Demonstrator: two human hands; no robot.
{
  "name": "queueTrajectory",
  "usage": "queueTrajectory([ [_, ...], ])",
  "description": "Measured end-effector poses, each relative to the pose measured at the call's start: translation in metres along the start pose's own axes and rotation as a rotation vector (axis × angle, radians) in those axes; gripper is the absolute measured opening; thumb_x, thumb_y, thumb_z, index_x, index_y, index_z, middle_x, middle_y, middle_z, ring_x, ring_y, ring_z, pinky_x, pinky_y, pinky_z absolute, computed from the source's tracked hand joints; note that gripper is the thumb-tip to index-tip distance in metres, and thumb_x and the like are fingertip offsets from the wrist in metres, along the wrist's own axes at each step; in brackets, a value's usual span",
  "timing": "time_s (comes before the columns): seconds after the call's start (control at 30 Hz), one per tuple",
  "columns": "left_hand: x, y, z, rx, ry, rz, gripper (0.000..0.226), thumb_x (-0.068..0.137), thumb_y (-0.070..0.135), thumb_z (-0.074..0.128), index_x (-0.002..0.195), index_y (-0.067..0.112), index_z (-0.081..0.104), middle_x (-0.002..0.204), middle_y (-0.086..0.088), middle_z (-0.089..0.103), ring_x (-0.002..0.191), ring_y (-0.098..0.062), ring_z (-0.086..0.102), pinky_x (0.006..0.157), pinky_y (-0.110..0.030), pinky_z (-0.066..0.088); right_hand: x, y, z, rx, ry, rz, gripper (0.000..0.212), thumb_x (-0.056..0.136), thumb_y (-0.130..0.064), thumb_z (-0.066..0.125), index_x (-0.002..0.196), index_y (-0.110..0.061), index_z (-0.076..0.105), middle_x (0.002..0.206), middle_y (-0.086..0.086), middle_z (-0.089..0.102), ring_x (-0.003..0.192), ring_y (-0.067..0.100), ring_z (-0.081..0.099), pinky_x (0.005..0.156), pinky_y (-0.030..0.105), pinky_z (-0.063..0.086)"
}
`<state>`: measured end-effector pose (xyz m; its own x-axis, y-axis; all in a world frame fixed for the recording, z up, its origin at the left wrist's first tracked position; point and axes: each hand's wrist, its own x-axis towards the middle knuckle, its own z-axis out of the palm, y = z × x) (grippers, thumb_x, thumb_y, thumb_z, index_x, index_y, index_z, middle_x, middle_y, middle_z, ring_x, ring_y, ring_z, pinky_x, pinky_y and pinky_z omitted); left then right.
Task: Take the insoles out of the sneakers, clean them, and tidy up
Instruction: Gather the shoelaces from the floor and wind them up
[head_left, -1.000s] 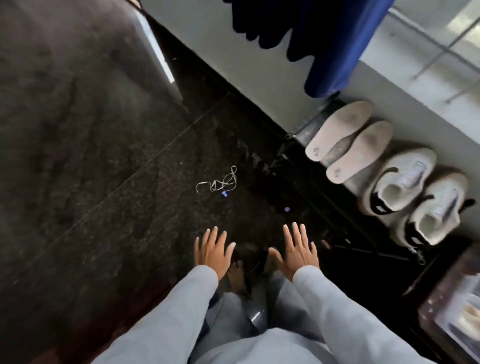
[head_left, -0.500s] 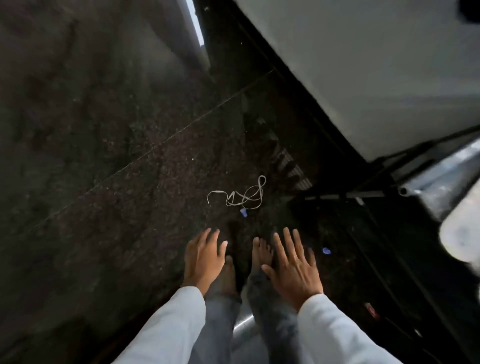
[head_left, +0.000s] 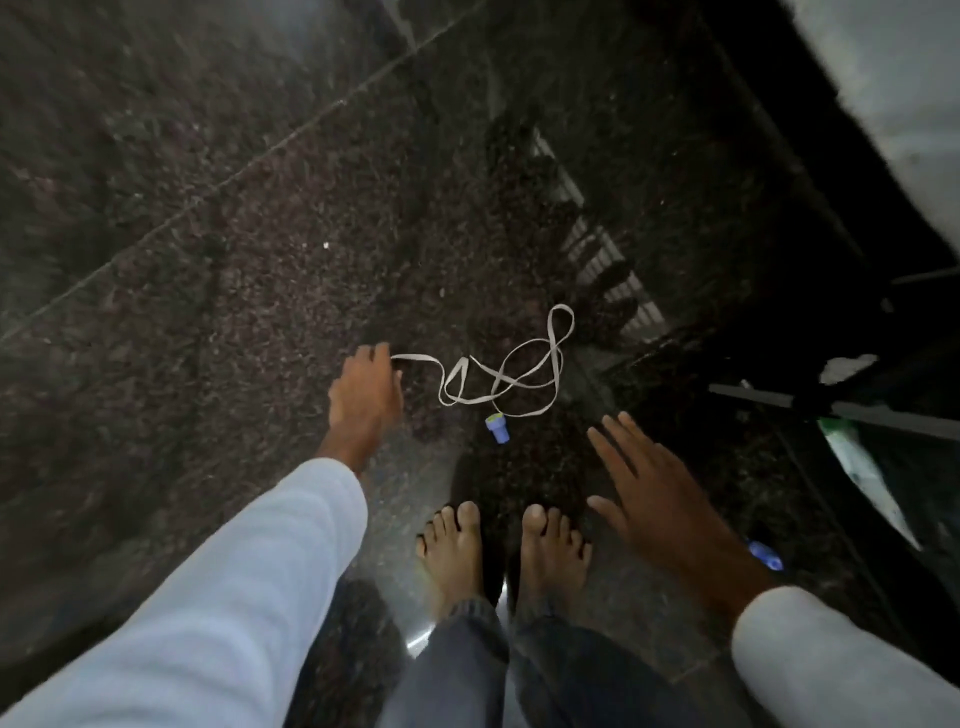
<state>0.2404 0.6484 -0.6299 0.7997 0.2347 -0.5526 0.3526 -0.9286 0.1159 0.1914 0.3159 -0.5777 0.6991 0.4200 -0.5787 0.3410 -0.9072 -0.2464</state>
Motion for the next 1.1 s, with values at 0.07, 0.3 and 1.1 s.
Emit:
queueTrajectory([
  [0.07, 0.017, -0.004, 0.015, 0.005, 0.051, -0.023, 0.033, 0.098, 0.021, 0.053, 0.126, 0.005, 0.047, 0.127, -0.021, 0.046, 0.115, -0.042, 0.048, 0.081, -0.056, 0.05, 0.006, 0.016, 0.019, -0.013, -0.013, 0.012, 0.086, 0.061, -0.039, 0.087, 0.134, -0.007, 0.053, 0.139, 0.016, 0.054, 0.13, 0.033, 0.05, 0.087, 0.051, 0.055],
  [0.3, 0.035, -0.006, 0.037, 0.011, 0.108, 0.008, 0.013, 0.098, 0.008, 0.051, 0.11, 0.001, 0.052, 0.112, -0.025, 0.052, 0.1, -0.045, 0.05, 0.075, -0.054, 0.045, 0.0, 0.028, 0.033, 0.061, 0.003, 0.066, 0.081, 0.067, -0.034, 0.085, 0.136, -0.005, 0.051, 0.14, 0.017, 0.052, 0.132, 0.034, 0.048, 0.089, 0.049, 0.055],
  [1.1, -0.423, 0.245, -0.496, -1.766, -0.575, -0.07, 0.01, 0.084, 0.009, 0.066, 0.092, 0.005, 0.07, 0.078, -0.009, 0.072, 0.062, -0.008, 0.066, 0.066, -0.02, 0.06, -0.353, -0.146, -0.366, 0.979, 0.891, 0.432, 0.059, 0.083, -0.034, 0.069, 0.133, -0.049, 0.042, 0.139, -0.014, 0.05, 0.126, 0.005, 0.051, 0.094, 0.031, 0.052],
])
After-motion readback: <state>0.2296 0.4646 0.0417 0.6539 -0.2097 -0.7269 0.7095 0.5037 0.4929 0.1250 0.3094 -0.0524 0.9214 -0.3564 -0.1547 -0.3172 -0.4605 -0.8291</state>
